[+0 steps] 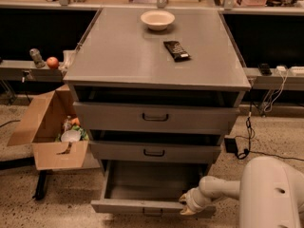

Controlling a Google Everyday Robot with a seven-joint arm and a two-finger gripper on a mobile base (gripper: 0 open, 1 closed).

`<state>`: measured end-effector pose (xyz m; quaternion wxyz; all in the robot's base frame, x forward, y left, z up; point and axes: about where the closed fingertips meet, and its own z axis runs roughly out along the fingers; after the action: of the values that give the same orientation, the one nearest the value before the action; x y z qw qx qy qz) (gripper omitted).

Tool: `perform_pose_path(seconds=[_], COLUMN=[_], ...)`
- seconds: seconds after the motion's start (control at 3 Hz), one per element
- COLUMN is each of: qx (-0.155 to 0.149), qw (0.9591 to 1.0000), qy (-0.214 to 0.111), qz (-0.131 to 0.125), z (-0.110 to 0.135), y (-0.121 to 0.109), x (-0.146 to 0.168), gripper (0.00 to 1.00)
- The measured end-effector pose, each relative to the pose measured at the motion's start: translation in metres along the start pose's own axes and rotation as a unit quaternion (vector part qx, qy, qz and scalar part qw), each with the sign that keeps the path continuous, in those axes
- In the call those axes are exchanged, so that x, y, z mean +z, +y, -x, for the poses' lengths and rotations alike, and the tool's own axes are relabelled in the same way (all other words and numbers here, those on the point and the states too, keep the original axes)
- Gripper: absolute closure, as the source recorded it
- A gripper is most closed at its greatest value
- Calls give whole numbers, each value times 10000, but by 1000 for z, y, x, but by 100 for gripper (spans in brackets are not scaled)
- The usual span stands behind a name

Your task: Open bottom drawer

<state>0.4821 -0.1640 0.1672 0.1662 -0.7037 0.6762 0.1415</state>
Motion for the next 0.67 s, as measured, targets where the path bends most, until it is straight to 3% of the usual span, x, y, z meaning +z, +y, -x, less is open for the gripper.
perform_pose_path(seconds=[0.67], qx=[39], qw=[9999], qy=[-97], qz=[103], z=[-4], y=[13], x=[2], gripper=[100])
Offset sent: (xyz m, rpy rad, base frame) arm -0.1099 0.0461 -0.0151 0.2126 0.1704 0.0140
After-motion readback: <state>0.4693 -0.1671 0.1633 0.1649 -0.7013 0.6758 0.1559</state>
